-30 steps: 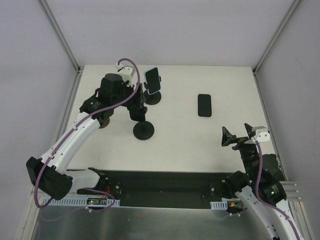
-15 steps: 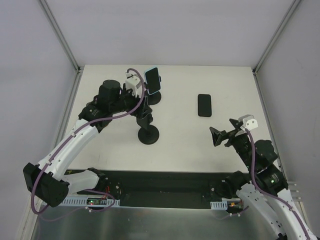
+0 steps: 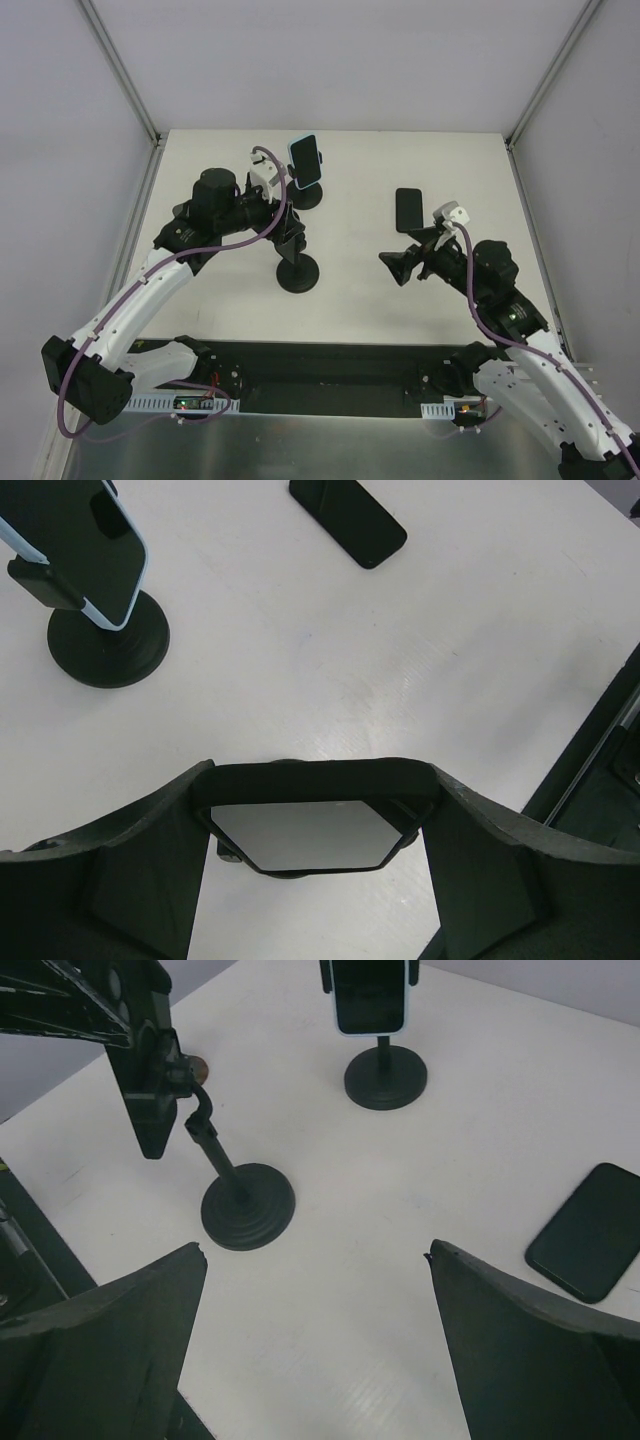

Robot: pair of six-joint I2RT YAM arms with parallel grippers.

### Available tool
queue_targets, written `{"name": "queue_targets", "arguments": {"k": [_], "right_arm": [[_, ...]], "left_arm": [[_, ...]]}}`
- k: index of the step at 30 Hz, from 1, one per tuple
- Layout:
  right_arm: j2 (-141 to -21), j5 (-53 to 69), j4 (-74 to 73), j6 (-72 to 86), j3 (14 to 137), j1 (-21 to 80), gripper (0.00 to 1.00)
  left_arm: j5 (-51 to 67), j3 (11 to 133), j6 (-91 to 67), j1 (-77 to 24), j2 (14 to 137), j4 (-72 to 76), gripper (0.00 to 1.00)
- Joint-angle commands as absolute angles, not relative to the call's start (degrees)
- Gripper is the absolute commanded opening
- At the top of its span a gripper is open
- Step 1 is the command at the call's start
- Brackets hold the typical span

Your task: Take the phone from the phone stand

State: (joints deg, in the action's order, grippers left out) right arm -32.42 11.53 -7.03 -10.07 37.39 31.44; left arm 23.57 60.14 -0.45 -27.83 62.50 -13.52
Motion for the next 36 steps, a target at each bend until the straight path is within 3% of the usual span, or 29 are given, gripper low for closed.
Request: {"name": "queue_targets", "arguments": {"k": [1, 9, 17, 19, 26, 33, 36], "right_arm": [[-35.9, 19.9, 1.5, -7.4, 39.2, 31.6, 0.96], [-40.5, 26.1, 4.6, -7.4, 38.9, 31.7, 0.96], [-44.4, 30.3, 8.0, -6.4, 39.2, 32.0, 0.96], [-45.0, 30.7, 8.3, -6.3, 39.2, 32.2, 0.96], [-47.7, 32.8, 11.4, -6.9, 38.4, 33.1, 0.96], [-50.4, 32.5, 15.8, -6.8, 36.6, 33.6, 0.96], [-50.3, 30.6, 17.3, -7.0, 35.0, 33.7, 0.96]], "left_arm": [[24.3, 59.4, -1.8, -28.7, 60.9, -10.8, 0.35], [22.1, 59.3, -2.5, -28.7, 60.5, -10.6, 0.67], [21.5, 59.2, -3.1, -28.8, 59.7, -10.5, 0.87], [21.4, 59.3, -3.1, -28.8, 59.7, -10.5, 0.98], [15.8, 59.5, -6.6, -30.1, 57.6, -10.6, 0.99], [-7.5, 59.8, -15.7, -39.4, 54.3, -13.4, 0.99], [-23.5, 61.5, -18.7, -47.9, 55.6, -16.2, 0.99]]}}
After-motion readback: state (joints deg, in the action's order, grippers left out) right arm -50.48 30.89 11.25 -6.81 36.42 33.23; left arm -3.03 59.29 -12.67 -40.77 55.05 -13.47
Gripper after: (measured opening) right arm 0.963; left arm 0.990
